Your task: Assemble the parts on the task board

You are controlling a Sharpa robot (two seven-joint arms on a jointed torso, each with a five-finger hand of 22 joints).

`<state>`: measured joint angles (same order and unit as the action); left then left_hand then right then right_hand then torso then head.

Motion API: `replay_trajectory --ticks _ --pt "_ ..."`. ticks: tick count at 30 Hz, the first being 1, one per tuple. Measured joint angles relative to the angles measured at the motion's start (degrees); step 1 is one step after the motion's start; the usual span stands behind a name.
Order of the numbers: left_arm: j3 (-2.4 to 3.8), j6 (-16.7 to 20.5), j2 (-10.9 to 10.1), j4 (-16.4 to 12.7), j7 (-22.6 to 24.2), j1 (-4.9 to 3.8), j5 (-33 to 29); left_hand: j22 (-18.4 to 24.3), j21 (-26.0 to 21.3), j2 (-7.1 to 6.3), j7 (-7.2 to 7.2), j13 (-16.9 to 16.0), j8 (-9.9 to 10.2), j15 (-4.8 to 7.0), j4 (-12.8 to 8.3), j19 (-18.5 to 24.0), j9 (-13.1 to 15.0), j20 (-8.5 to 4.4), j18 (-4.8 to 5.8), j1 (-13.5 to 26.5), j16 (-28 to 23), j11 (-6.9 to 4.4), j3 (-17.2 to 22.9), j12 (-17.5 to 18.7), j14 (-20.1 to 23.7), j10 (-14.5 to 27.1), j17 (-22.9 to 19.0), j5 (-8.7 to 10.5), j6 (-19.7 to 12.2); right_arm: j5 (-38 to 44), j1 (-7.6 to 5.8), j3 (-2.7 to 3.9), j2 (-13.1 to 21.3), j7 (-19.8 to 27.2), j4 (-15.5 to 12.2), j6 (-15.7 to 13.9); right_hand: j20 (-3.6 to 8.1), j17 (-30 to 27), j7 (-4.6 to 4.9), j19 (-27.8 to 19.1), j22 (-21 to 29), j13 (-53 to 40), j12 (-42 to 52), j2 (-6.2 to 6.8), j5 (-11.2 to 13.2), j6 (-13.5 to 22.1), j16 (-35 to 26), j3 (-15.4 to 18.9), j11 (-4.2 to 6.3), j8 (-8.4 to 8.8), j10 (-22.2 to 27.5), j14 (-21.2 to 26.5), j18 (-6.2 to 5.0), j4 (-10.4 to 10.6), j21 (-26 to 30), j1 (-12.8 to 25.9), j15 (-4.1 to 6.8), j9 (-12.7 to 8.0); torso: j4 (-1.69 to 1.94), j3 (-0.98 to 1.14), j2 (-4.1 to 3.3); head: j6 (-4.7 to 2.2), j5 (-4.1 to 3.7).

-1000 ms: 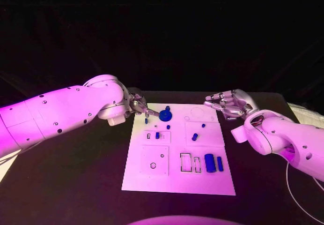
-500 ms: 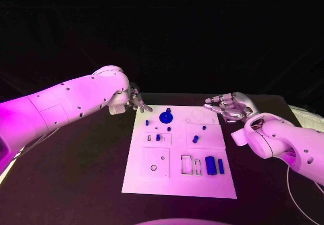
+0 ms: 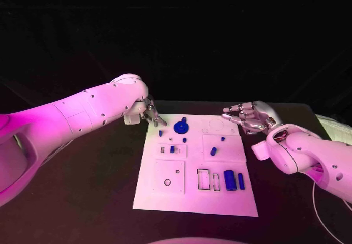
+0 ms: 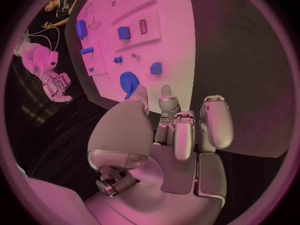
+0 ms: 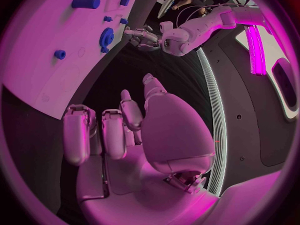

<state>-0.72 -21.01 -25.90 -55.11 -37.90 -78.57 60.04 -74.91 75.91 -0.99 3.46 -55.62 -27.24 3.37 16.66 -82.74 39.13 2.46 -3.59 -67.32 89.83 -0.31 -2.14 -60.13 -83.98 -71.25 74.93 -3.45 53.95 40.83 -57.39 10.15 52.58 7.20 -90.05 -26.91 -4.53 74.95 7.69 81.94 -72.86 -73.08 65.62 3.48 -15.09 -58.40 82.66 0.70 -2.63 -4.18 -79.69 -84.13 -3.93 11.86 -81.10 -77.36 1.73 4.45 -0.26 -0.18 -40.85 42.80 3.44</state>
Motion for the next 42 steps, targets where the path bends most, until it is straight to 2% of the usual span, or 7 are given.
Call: replay_trajectory --ticks 10,17,28,42 --pt "-0.16 -1.1 0.7 0.9 0.1 0.31 -0.7 0.0 0.4 -0.31 0.00 -0.2 -0.2 0.00 -0.1 -0.1 0.1 -0.09 0.00 0.3 0.0 -0.21 -0.7 -0.2 0.0 -0.2 0.0 0.00 0.0 0.0 0.00 0.00 -0.2 0.1 -0.1 0.0 0.21 0.0 0.00 -0.2 0.0 0.0 0.0 0.00 0.0 0.0 -0.2 0.2 0.20 0.00 0.2 0.0 0.00 -0.2 0.0 0.0 0.00 0.0 0.02 0.00 -0.02 0.03 0.20" --pt "-0.19 -2.0 0.8 1.1 0.1 0.43 -1.1 0.0 0.4 -0.29 -0.21 -0.2 -0.5 0.42 -0.2 -0.5 0.1 -0.10 0.01 0.3 0.0 -0.41 -0.9 -0.4 0.0 -0.4 0.0 0.00 0.2 0.0 0.01 0.01 -0.3 0.2 0.1 0.0 0.21 0.0 0.00 -0.2 0.0 0.0 0.0 0.00 0.0 0.0 -0.2 0.2 0.20 0.00 0.2 0.0 -0.01 -0.2 0.0 0.0 0.00 0.0 0.00 0.01 -0.02 0.13 0.32" --pt "-0.21 -3.0 0.9 1.1 0.1 0.63 -1.3 0.0 0.6 0.91 -0.21 -0.2 -0.8 0.42 -0.2 -0.5 0.3 -0.10 0.00 -0.9 0.0 -0.61 -0.9 -0.7 0.0 -0.6 0.0 -0.49 0.2 0.1 0.01 0.01 -0.5 0.2 0.3 0.1 0.20 0.0 0.00 -0.2 0.0 0.0 0.0 0.01 0.0 0.0 -0.2 0.2 0.20 0.00 0.2 0.0 -0.01 -0.2 0.0 0.0 0.00 0.0 0.04 0.01 -0.02 0.38 0.31" --pt "-0.21 -3.3 0.8 0.6 0.0 0.74 -1.2 0.0 0.6 1.45 -0.21 -0.2 -1.0 0.42 -0.6 -0.7 0.4 -0.31 0.00 -1.4 0.0 -0.61 -0.5 -0.7 0.0 -0.6 0.0 -0.49 0.2 0.1 0.01 0.01 -0.6 0.1 0.5 0.3 0.20 0.0 0.00 -0.2 0.0 0.1 0.0 0.01 0.0 0.0 -0.2 0.3 0.20 0.00 0.2 0.0 -0.01 -0.3 0.0 0.0 0.00 0.0 0.01 0.02 0.01 0.32 0.58"
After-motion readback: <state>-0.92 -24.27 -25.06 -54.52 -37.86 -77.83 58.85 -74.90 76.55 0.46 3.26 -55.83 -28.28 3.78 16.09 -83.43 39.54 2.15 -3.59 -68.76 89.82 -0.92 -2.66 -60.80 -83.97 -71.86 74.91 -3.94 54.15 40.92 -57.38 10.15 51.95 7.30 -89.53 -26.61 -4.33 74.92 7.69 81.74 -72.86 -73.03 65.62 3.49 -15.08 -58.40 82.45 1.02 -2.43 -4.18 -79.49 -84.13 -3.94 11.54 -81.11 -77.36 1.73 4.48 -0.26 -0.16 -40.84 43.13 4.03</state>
